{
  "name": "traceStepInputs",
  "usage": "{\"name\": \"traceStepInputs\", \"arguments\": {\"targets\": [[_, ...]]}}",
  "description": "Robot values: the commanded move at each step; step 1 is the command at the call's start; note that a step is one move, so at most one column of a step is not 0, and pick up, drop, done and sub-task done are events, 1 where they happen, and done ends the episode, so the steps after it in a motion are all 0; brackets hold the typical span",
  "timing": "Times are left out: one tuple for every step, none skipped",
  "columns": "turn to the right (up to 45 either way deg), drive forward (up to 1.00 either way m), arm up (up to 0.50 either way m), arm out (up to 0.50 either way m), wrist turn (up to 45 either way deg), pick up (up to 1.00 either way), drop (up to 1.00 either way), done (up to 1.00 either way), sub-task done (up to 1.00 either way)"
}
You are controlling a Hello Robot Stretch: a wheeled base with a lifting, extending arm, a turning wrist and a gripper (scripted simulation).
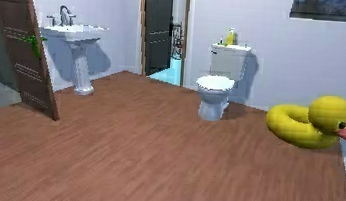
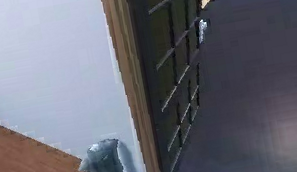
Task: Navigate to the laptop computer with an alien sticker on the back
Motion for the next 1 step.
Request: {"name": "traceStepInputs", "arguments": {"targets": [[0.0, 0.30, 0.00, 0.00, 0.0, 0.00, 0.00, 0.00, 0.00]]}}
